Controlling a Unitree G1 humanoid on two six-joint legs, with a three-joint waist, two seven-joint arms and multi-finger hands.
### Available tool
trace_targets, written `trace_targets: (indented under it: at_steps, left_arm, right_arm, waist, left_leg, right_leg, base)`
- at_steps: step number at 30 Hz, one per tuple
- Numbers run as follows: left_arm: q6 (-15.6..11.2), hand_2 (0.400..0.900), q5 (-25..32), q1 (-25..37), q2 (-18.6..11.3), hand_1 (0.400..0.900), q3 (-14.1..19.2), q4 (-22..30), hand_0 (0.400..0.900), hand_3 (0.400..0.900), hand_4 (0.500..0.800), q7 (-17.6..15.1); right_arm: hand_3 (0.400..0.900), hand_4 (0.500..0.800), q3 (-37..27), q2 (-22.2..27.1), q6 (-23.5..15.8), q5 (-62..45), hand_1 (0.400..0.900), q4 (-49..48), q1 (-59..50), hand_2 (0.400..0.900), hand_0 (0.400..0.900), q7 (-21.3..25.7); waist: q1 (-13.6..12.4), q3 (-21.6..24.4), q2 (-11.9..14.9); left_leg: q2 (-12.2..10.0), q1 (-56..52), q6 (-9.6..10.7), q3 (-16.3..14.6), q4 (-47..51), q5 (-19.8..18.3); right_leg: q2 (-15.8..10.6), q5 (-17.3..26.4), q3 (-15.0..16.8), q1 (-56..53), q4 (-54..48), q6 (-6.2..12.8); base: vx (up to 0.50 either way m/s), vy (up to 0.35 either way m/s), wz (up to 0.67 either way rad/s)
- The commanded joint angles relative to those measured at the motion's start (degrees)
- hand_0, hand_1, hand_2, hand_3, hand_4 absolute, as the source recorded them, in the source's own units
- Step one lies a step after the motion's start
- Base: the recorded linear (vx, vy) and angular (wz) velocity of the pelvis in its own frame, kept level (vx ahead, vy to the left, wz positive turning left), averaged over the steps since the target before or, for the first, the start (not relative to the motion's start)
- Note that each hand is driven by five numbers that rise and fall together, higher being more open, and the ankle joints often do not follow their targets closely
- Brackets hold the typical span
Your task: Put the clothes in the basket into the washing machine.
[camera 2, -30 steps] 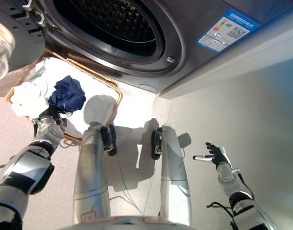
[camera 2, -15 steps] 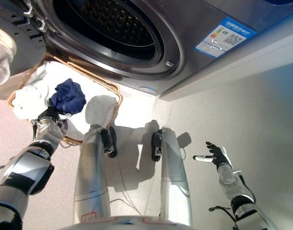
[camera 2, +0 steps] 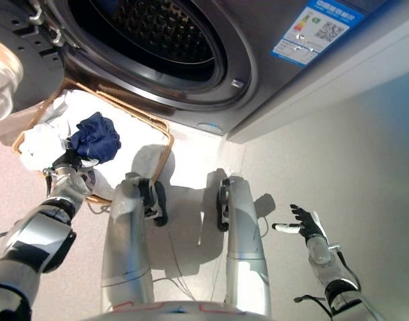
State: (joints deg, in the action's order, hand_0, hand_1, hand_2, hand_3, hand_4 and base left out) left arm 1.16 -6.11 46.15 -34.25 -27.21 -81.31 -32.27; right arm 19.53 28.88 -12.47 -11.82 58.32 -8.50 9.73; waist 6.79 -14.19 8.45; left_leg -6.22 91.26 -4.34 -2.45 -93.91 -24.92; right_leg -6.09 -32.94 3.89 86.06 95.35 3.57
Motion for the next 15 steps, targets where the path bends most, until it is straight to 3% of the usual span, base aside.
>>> trace_targets:
  at_steps: [1, 5, 15]
  left_arm:
    - [0.4, 0.9, 1.8, 4.2, -4.5, 0.9, 0.2, -2.8, 0.9, 0.9, 0.8, -4.0]
    - [0.1, 0.9, 1.5, 5.4, -5.5, 0.9, -1.2, -2.2, 0.9, 0.9, 0.8, -4.2]
    - [-0.3, 0.9, 0.7, 8.7, -4.8, 0.9, -3.9, -2.0, 0.9, 0.9, 0.8, 0.3]
  right_arm:
    - [0.9, 0.8, -3.1, 7.2, -0.4, -1.0, 0.9, -0.5, 4.4, 0.9, 0.9, 2.8]
    - [0.9, 0.8, -3.1, 8.2, -1.0, -1.6, 0.9, -1.3, 4.4, 0.9, 0.9, 2.7]
    - [0.9, 0.8, -4.2, 10.6, -0.6, -1.1, 0.9, -5.2, 5.6, 0.9, 0.9, 2.7]
  waist:
    - [1.4, -1.7, -1.4]
    - [1.7, -1.8, -1.2]
    - [1.8, -6.2, 0.9]
  left_leg:
    - [-0.1, -2.5, 0.4, 4.6, -3.2, -6.1]
    - [-0.6, -1.4, 0.3, 4.6, -3.5, -6.0]
    - [-1.0, -1.3, -0.1, 3.1, -6.7, -7.9]
  right_leg:
    - [-0.7, 3.2, -1.4, -5.2, -0.7, -1.39]
    - [-0.6, 3.5, -1.5, -4.2, -0.6, -1.11]
    - [-0.7, 3.0, -0.3, -3.5, 3.2, -0.71]
  base:
    - [0.01, 0.006, -0.06]
    - [0.0, 0.006, -0.09]
    - [0.0, 0.003, 0.0]
